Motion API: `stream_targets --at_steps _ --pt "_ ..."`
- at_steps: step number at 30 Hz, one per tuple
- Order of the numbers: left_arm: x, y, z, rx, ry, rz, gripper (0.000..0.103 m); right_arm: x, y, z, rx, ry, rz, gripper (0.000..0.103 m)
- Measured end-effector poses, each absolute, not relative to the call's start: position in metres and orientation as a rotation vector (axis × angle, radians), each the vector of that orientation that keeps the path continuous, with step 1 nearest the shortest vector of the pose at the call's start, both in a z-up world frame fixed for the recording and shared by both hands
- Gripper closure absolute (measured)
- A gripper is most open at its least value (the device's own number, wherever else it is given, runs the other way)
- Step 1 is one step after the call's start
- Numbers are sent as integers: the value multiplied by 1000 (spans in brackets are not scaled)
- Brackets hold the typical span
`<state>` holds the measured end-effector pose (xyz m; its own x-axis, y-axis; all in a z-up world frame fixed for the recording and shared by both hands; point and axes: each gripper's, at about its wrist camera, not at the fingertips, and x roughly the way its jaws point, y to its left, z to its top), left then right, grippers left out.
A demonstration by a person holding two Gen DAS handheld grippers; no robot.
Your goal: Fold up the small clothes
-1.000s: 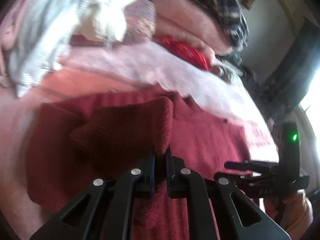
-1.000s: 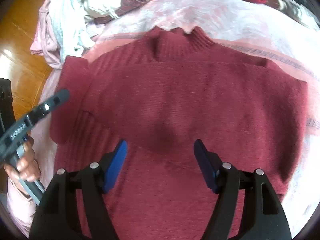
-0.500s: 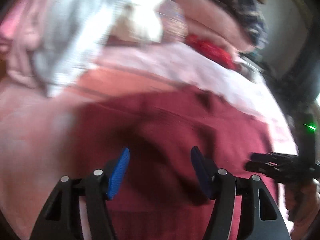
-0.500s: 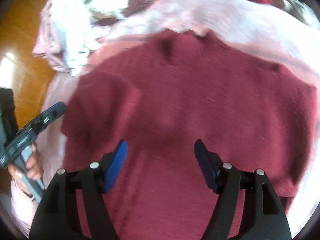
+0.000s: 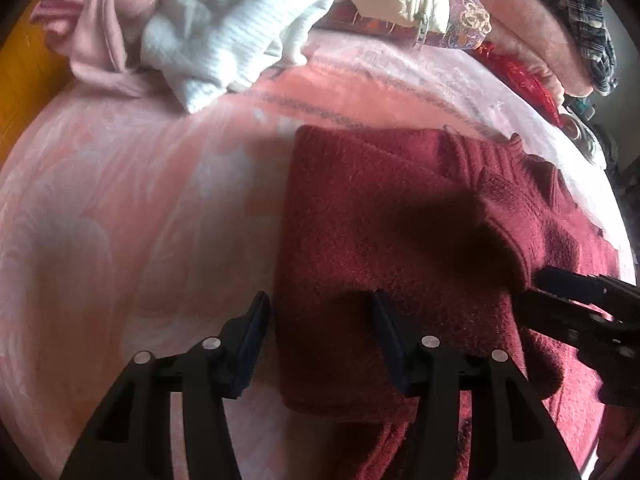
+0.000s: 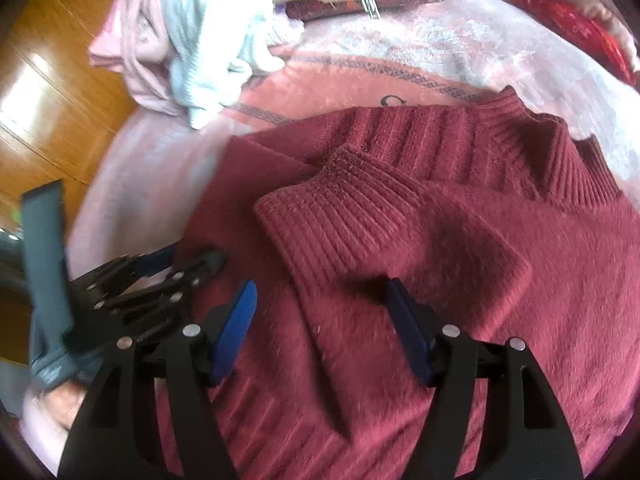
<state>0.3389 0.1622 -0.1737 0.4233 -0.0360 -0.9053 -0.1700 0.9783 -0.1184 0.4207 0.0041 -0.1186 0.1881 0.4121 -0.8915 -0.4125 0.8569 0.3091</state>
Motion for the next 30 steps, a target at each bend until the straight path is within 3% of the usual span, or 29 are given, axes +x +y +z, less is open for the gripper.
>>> stream_targets --at_steps 2,3,5,13,18,20,22,30 --pt "339 161 -174 -197 1129 95 49 422 4 -122 -49 1226 535 67" --pt "339 161 -174 -191 1128 100 49 423 -1 -120 -30 1224 552 72" --pt "340 158 -173 -174 1125 109 49 424 -18 -118 80 1251 606 96" --pt "342 145 -166 -110 1105 153 52 410 -114 -90 110 1211 493 96" --pt "348 135 -157 -116 1085 154 51 404 -175 -101 166 1306 430 93" --pt "350 132 -158 -111 1086 157 50 399 -193 -104 171 1328 398 69" --pt "350 131 -160 -105 1091 169 47 394 -214 -104 184 1312 358 55" --pt "337 146 -144 -121 1033 211 32 407 -227 -129 353 1381 416 48"
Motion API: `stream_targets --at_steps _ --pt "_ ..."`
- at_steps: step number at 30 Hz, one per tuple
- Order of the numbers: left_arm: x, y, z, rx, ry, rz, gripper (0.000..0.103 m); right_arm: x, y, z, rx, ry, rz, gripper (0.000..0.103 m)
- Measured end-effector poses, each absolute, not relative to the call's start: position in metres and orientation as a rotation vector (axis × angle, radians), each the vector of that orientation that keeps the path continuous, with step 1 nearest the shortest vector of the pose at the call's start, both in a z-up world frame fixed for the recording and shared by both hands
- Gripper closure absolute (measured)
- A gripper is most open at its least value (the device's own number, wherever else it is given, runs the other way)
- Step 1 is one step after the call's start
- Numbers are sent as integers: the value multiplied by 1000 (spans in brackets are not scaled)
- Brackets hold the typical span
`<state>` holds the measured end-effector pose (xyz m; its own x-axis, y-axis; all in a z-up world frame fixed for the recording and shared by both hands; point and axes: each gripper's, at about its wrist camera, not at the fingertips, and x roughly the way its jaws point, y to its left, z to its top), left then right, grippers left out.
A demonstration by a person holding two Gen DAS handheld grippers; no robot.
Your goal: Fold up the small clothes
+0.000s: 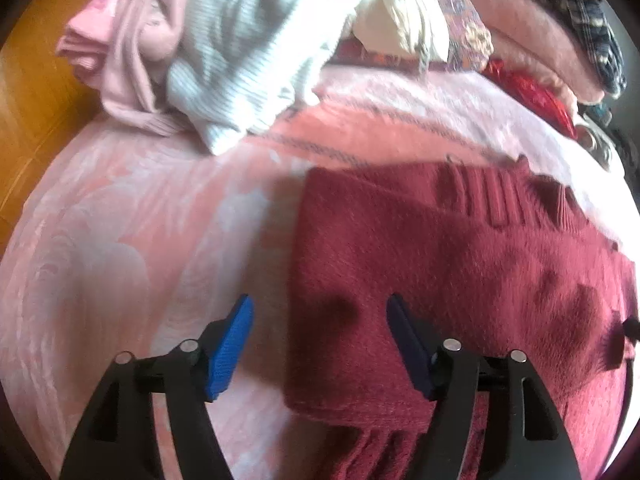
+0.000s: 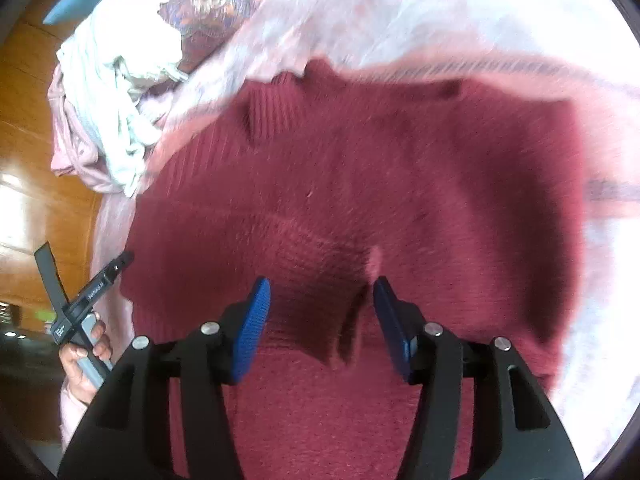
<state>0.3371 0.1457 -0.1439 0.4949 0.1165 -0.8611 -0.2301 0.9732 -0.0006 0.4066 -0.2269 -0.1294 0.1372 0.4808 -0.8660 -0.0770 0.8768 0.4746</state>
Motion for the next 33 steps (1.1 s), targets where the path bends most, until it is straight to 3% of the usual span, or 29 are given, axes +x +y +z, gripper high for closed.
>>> stream_targets --at_steps 1,3,4,5,11,15,22,24,26,33 --pt "337 146 -143 -115 1028 212 31 407 -224 -132 337 1382 401 49" --pt "338 145 -143 -105 1029 207 29 406 -215 -132 249 1351 366 72" --pt "338 146 -143 -105 1029 210 29 406 -213 -129 251 1337 387 90" --pt "337 148 -143 -112 1026 213 29 406 -214 -125 275 1324 411 93" --pt "332 165 -129 -150 953 250 28 408 -252 -69 329 1137 410 94" --pt "333 156 -136 -119 973 247 27 415 -281 -88 233 1163 214 94" --pt "336 130 -153 -49 993 217 27 423 -303 -120 315 1209 191 94" --pt "340 121 -157 5 997 217 27 424 -304 -119 314 1227 186 91" --pt "346 114 -168 65 1038 232 27 424 -306 -125 306 1266 156 82" --pt "340 109 -145 30 982 193 28 409 -298 -88 233 1189 178 77"
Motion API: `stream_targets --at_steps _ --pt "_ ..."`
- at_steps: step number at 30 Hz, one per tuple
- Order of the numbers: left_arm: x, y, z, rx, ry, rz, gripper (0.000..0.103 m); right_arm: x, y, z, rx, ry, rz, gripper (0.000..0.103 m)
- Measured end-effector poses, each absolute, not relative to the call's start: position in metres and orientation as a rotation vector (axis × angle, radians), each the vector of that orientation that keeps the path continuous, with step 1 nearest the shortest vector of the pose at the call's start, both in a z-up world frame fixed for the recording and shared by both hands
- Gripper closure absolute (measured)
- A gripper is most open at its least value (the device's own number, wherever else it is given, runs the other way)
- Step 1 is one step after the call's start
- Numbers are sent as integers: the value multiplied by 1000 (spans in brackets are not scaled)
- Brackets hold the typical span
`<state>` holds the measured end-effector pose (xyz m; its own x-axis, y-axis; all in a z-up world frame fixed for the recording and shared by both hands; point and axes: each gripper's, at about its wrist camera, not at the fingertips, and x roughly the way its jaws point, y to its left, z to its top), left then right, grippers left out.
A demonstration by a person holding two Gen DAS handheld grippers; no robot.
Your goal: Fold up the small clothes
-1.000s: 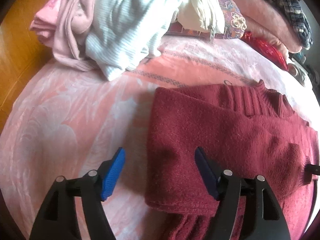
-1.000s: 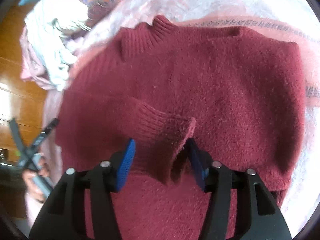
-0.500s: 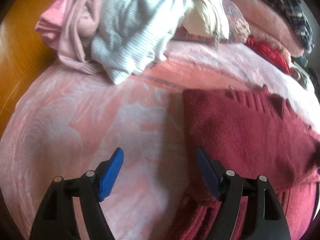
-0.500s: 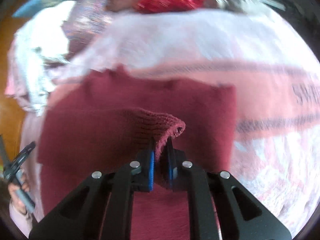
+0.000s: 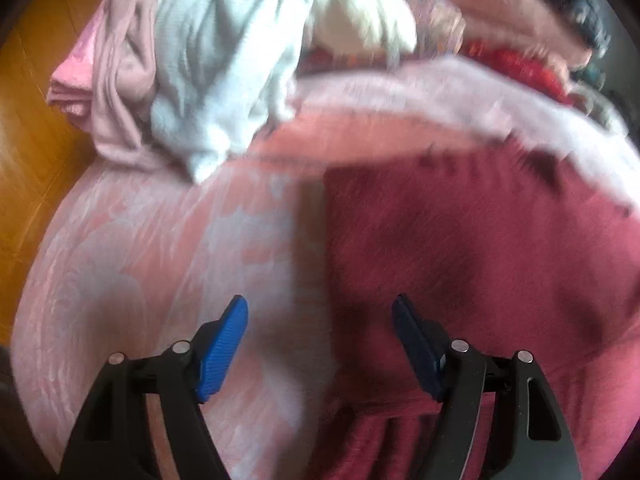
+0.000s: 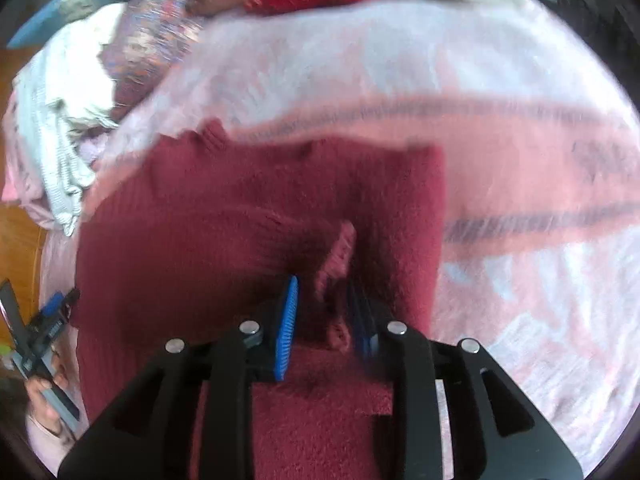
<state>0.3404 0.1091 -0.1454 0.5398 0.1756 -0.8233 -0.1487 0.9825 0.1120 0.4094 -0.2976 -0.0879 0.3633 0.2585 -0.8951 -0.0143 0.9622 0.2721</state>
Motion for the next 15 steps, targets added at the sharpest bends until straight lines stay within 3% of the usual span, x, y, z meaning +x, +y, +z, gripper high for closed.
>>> stream_targets --at_steps 3,8,12,15 --pt "341 91 -129 36 936 144 26 404 -282 -74 229 1158 249 76" --pt "355 77 -159 31 1018 128 26 410 -279 -115 196 1270 184 79" --pt "358 94 -181 -66 1050 121 13 409 -292 -130 250 1275 210 80" --pt "354 106 -175 -167 1064 119 15 400 -299 -113 326 1254 222 73"
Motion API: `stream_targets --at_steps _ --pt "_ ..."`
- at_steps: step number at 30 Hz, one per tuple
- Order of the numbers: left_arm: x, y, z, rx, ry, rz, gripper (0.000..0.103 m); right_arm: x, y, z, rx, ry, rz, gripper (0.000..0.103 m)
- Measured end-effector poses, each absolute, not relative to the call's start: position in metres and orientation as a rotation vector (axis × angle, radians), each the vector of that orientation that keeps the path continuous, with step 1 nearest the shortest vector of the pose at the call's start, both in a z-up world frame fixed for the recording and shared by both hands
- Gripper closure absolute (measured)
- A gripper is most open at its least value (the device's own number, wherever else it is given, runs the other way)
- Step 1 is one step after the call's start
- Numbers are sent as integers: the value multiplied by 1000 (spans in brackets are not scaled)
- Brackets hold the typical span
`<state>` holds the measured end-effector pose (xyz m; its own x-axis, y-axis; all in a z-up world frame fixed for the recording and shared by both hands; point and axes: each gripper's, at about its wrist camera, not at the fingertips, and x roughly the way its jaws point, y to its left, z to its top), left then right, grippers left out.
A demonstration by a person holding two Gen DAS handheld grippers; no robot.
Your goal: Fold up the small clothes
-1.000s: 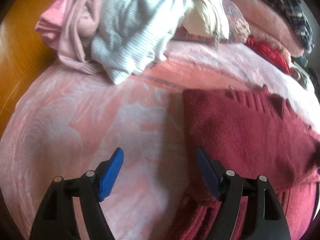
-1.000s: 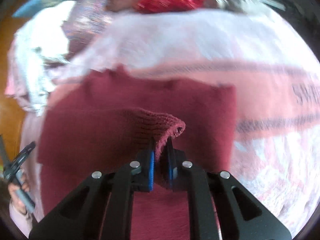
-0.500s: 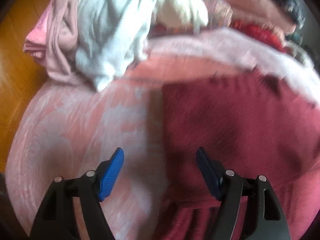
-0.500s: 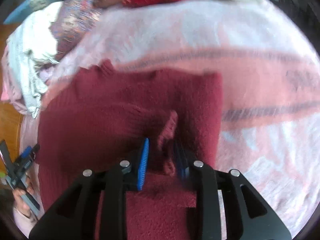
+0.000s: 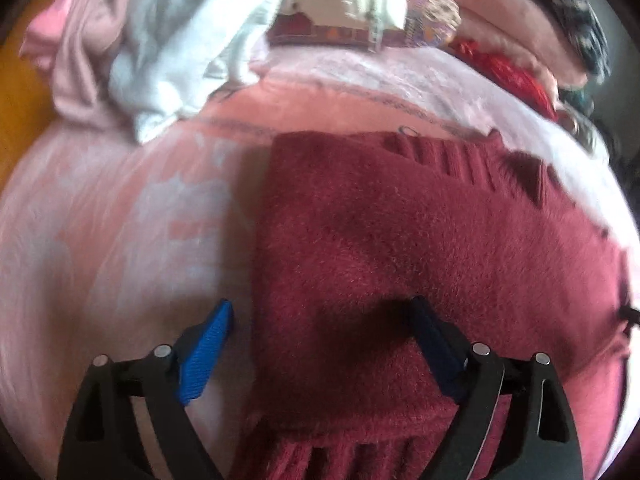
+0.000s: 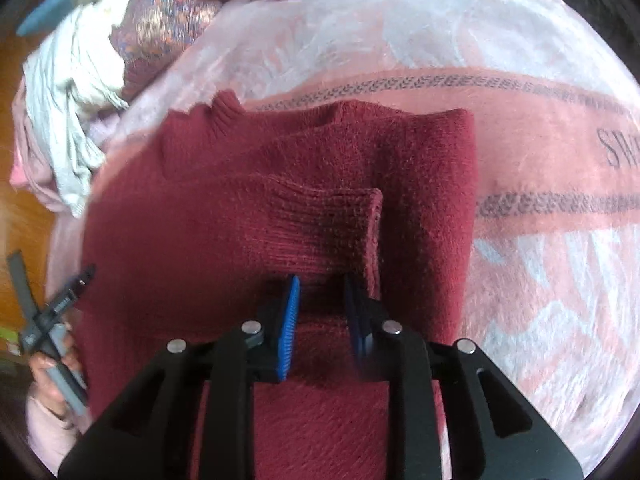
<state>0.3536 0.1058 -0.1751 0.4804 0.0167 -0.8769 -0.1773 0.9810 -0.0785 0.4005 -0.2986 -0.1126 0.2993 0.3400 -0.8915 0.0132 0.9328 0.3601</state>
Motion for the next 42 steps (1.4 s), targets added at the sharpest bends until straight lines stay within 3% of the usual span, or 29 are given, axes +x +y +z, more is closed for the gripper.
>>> stream_targets --at_steps 2,4,8,12,16,23,31,34,39,42 --pt "341 106 -163 -146 1058 134 14 382 -300 -93 300 1248 247 63" --pt "320 102 -150 -61 1064 115 9 353 -299 -75 220 1248 261 61" --pt "263 106 -130 59 1100 58 3 283 -315 -59 213 1277 294 43" --pt "194 126 -133 39 1197 66 4 210 -321 -58 124 1327 326 34" --pt "140 141 -141 7 1282 108 4 144 -316 -71 57 1419 310 12" --pt "87 152 -143 -122 1289 118 4 82 -322 -110 128 1589 239 12" --pt "63 152 -175 -20 1394 107 4 56 -319 -132 258 1622 276 13" --pt "60 158 -186 -76 1412 107 4 55 -307 -135 269 1634 299 22" --pt "56 150 -185 -93 1404 51 5 54 -290 -140 275 1645 324 27" --pt "52 138 -183 -83 1407 18 14 49 -283 -141 232 1645 334 41"
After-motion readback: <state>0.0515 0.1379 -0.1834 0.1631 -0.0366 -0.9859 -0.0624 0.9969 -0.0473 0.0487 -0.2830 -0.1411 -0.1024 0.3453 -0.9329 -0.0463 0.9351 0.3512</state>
